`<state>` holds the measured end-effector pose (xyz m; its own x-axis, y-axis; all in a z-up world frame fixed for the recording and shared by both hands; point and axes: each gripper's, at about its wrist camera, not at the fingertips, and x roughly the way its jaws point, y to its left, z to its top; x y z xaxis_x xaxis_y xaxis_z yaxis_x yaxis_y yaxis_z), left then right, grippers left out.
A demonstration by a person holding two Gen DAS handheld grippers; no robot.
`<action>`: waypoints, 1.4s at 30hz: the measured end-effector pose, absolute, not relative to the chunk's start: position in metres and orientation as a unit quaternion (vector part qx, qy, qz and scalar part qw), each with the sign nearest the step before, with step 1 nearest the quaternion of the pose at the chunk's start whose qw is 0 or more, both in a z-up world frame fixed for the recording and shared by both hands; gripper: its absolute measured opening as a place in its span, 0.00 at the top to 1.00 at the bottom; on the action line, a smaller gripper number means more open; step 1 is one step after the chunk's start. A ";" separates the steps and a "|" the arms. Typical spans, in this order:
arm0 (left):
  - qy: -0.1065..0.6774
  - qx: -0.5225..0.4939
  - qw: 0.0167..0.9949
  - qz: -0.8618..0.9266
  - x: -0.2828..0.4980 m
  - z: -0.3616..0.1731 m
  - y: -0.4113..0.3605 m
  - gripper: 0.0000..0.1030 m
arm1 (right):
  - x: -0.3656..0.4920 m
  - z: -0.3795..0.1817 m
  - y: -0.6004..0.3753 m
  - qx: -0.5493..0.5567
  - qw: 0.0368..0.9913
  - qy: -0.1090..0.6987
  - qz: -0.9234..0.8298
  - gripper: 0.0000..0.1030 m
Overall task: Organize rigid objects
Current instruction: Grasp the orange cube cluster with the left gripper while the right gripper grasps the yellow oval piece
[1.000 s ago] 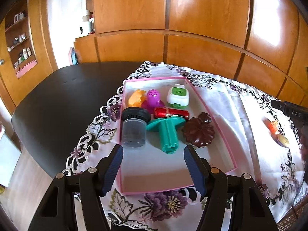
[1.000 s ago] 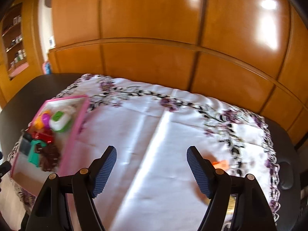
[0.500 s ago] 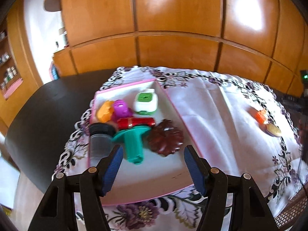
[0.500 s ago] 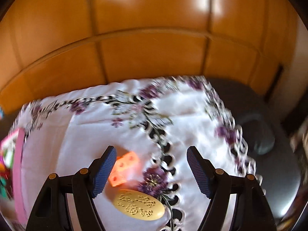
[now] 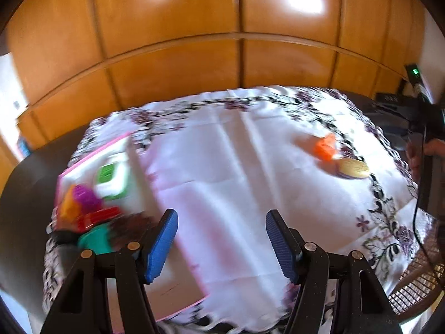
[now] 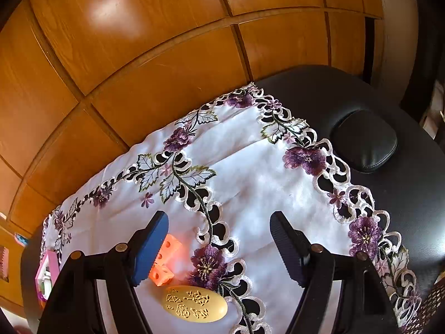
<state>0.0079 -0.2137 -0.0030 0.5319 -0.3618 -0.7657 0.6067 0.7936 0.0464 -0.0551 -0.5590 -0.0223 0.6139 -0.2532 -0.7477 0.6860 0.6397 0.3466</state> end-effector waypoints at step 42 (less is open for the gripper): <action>0.443 0.193 0.779 -0.400 0.066 -0.079 -0.393 0.60 | -0.033 -0.048 -0.554 0.352 0.815 0.412 -0.204 0.26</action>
<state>0.0659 -0.3926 -0.0791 0.2874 -0.4520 -0.8445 0.7944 0.6050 -0.0535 -0.0326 -0.5544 -0.0480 0.5780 -0.0420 -0.8149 0.6224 0.6686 0.4070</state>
